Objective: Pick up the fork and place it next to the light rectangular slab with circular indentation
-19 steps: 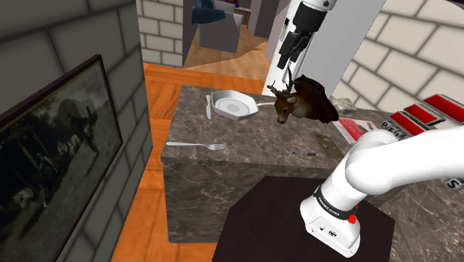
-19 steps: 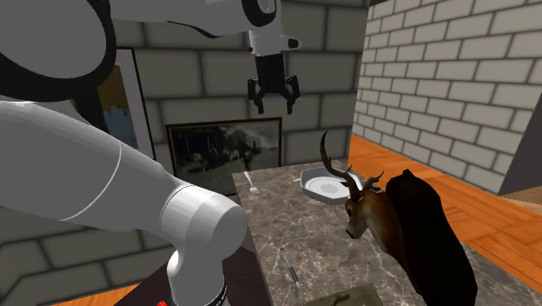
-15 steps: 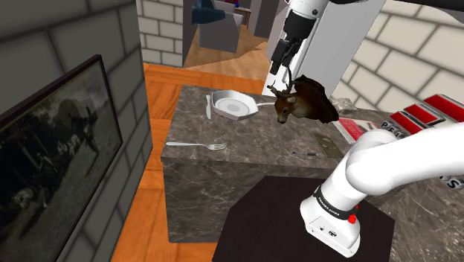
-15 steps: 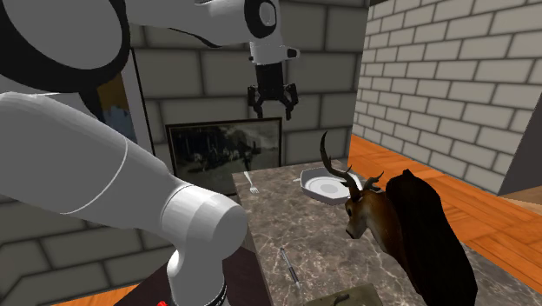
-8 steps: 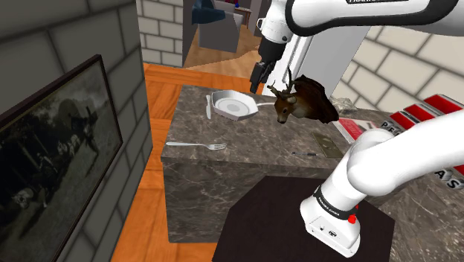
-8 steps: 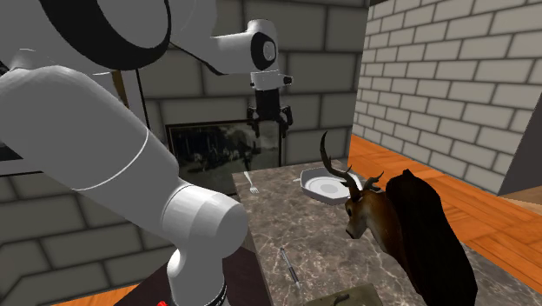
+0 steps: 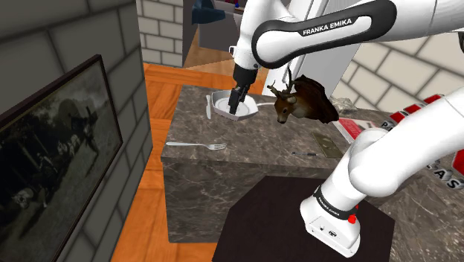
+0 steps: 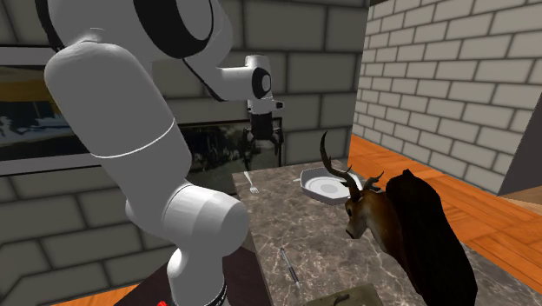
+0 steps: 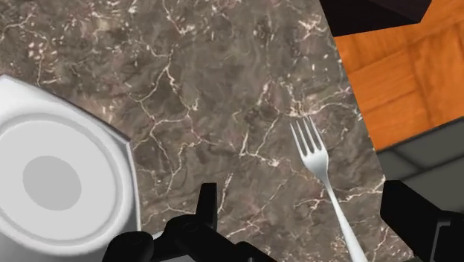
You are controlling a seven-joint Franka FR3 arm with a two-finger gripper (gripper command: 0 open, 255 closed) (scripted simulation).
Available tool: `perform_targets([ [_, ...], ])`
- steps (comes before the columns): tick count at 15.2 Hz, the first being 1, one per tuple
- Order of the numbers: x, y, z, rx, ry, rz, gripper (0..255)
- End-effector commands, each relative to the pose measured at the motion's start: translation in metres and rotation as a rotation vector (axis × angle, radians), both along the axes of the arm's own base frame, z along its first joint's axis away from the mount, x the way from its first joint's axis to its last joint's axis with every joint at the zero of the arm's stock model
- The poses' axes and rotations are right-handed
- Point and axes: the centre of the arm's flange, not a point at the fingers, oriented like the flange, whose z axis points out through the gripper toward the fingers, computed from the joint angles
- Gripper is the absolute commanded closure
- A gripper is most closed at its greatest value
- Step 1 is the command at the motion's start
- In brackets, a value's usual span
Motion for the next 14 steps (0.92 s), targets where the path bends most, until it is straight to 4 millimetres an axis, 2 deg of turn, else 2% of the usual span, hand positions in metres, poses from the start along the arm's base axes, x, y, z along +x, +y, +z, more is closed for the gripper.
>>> perform_targets([
  [1,0.011,0.013,-0.024,0.001,0.012,0.034,0],
  [11,0.045,0.080,-0.135,0.000,0.073,0.199,0],
  [14,0.045,0.081,-0.148,0.000,0.074,0.202,0],
])
